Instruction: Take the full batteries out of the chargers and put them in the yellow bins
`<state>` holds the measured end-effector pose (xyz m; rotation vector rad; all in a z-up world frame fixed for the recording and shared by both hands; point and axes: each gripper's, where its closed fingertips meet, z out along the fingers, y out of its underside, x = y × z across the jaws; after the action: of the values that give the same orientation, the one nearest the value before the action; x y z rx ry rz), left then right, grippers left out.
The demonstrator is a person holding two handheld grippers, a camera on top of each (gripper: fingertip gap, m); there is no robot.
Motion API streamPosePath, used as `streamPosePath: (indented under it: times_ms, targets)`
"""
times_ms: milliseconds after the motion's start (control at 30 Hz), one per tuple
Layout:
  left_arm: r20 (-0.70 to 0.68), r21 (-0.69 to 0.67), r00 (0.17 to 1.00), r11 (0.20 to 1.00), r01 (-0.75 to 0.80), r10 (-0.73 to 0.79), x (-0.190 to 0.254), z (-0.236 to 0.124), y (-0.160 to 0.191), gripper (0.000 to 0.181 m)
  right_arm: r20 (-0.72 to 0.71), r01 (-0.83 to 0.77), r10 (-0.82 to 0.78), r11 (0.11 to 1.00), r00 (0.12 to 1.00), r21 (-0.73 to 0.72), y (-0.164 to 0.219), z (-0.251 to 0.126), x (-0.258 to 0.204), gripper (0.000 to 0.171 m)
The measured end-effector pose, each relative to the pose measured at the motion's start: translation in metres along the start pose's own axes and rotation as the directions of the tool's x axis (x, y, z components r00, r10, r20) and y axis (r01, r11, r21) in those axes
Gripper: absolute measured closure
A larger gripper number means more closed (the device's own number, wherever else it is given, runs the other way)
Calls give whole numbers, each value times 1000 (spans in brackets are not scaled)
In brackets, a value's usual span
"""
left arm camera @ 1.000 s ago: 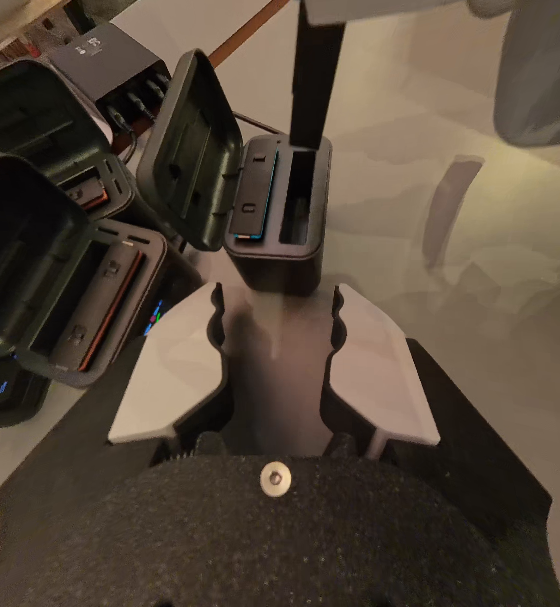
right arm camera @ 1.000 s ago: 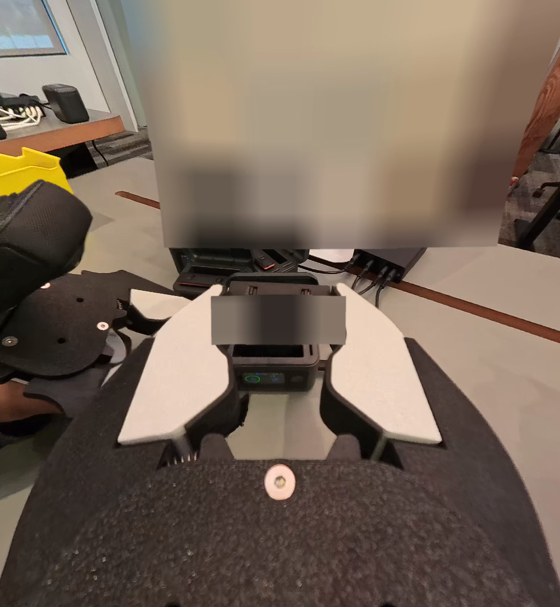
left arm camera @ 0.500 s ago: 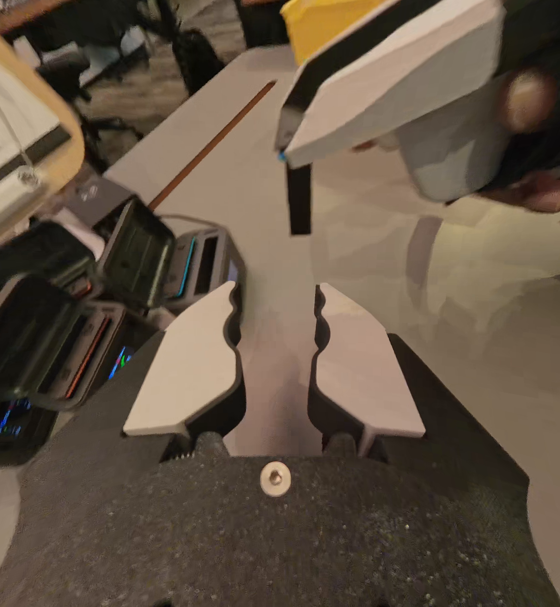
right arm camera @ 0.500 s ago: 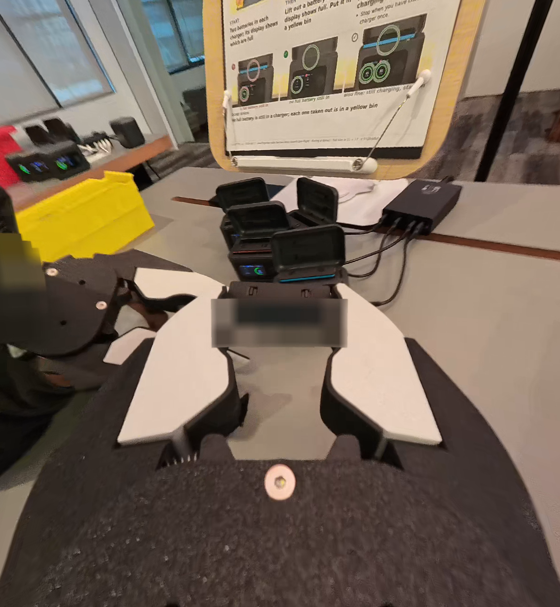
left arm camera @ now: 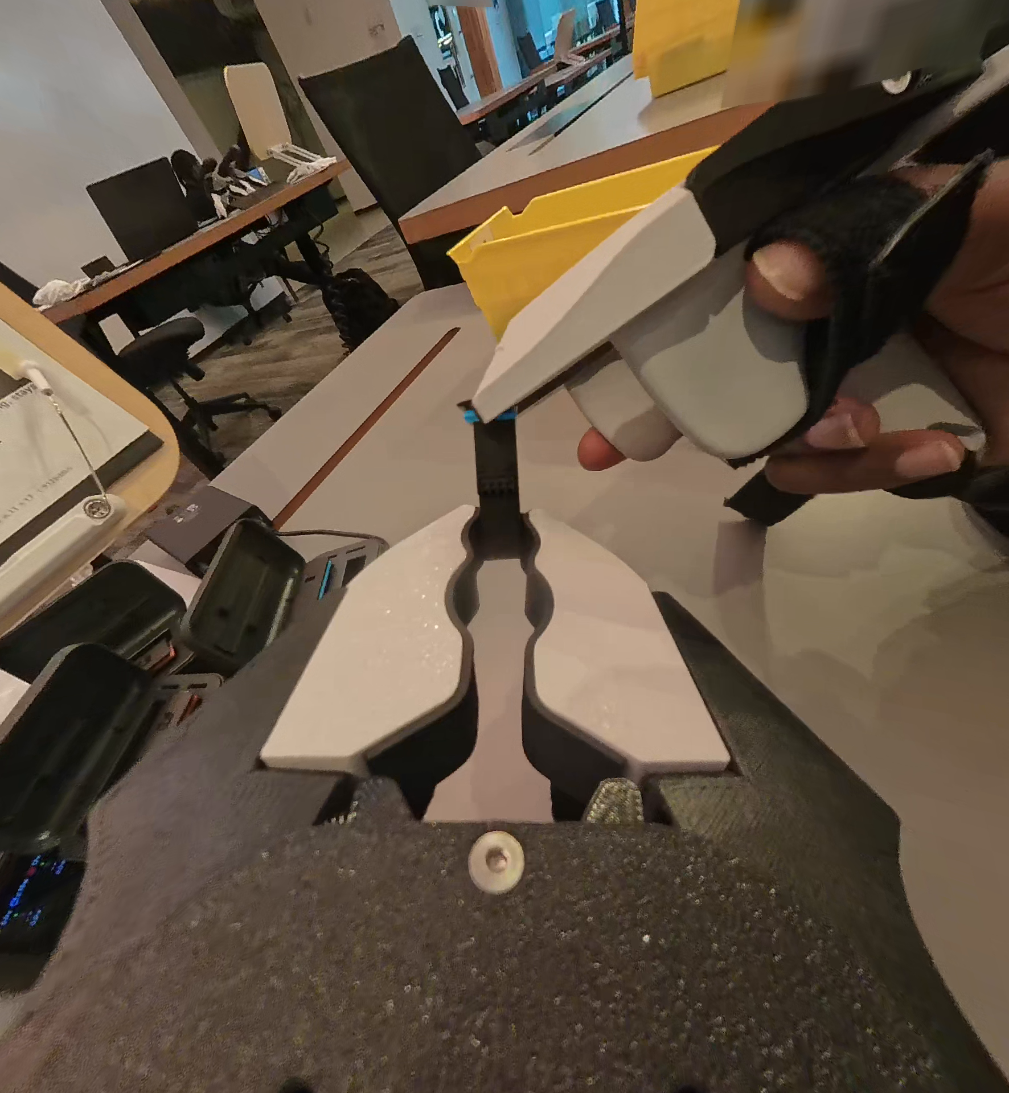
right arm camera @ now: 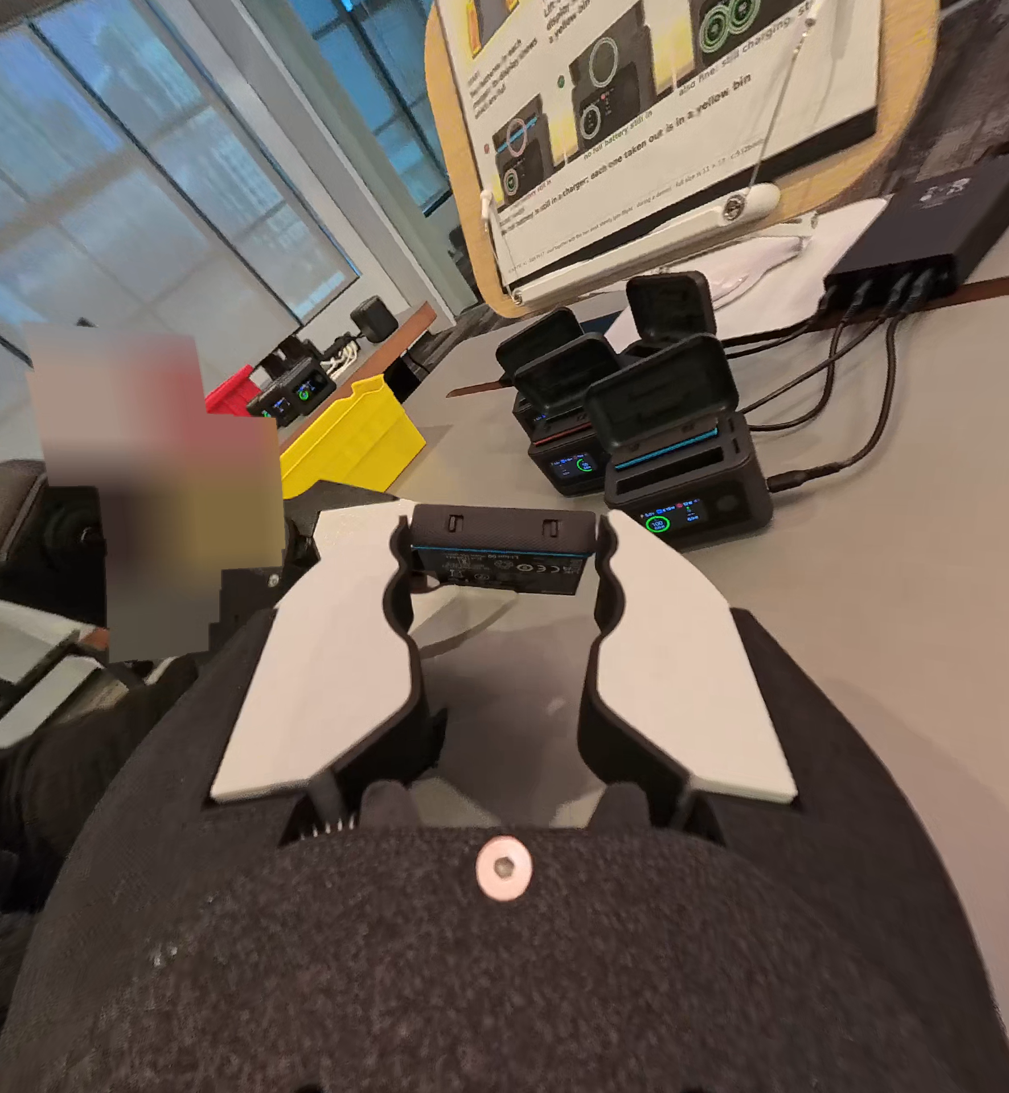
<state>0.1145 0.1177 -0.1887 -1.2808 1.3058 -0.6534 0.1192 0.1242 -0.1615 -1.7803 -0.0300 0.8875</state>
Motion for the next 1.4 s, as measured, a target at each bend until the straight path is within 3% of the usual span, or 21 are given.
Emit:
streamPosePath:
  times_ms: [67,133,233,333,400,467,567,700,767,1100,1133,1200,1400]
  targets:
    - [6,19,1000,1000,-16,16,-3,-2,-3,170,66,113,-110,992,992,-52,-1,0,-7,105]
    - [-31,20,1000,1000,-1,1,0,-4,-3,170,178,377,-351,915,919,-141,1,-6,-17,103]
    - [-82,8,997,1000,-11,11,8,-2,2,170,322,751,-679,618,660,-233,7,-25,-18,112]
    - [-127,1,992,1000,-16,16,16,-1,6,170,438,887,-788,289,434,-360,16,-35,2,113]
    - [-142,2,989,1000,-29,29,20,-1,5,170,505,909,-786,168,357,-382,20,-36,10,119]
    - [-156,-8,987,999,-35,33,23,0,6,170,560,917,-764,102,321,-385,24,-36,14,123]
    - [-169,-20,985,999,-38,34,26,1,9,170,610,928,-743,43,277,-369,28,-32,14,129]
    - [-185,-26,982,999,-42,36,29,1,10,170,639,937,-724,27,259,-349,34,-26,8,137]
    - [-188,-27,981,999,-44,38,30,1,10,170,637,938,-731,13,245,-346,36,-24,8,156]
    - [-185,-5,983,1000,-15,14,30,2,5,170,638,939,-733,4,238,-345,33,-27,7,157]
    - [-187,0,982,1000,5,-5,30,3,4,159,635,936,-734,2,239,-351,31,-28,8,157]
    - [-185,-27,982,999,32,-37,28,5,7,135,621,933,-746,0,240,-361,23,-31,10,157]
    - [-108,-65,993,997,37,-44,15,9,18,136,528,903,-819,-30,223,-428,-36,-54,24,157]
